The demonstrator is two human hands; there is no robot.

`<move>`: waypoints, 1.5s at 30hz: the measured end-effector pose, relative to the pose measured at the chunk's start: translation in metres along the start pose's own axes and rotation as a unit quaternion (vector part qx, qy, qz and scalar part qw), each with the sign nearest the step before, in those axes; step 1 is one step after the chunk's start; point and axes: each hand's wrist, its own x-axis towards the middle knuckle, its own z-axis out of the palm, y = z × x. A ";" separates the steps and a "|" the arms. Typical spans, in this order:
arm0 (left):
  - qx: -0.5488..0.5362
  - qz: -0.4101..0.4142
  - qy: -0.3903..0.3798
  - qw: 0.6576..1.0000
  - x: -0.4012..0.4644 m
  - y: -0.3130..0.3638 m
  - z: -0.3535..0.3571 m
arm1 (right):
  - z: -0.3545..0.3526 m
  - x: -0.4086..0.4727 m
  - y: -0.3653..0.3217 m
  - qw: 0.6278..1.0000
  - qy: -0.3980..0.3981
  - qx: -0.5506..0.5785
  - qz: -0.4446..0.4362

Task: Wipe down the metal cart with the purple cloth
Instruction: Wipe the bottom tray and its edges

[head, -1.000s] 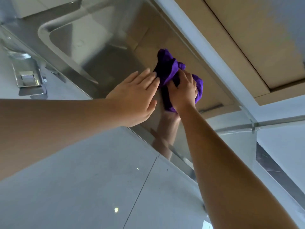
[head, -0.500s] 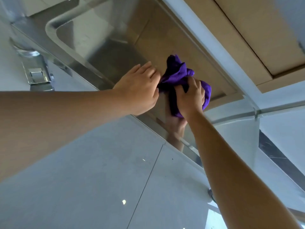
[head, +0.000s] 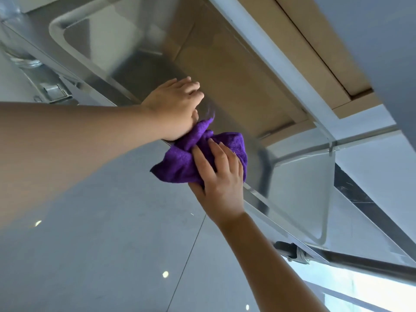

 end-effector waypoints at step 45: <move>0.011 0.015 -0.015 1.000 -0.008 0.054 0.021 | 0.021 0.099 0.098 0.934 -0.115 0.071 0.331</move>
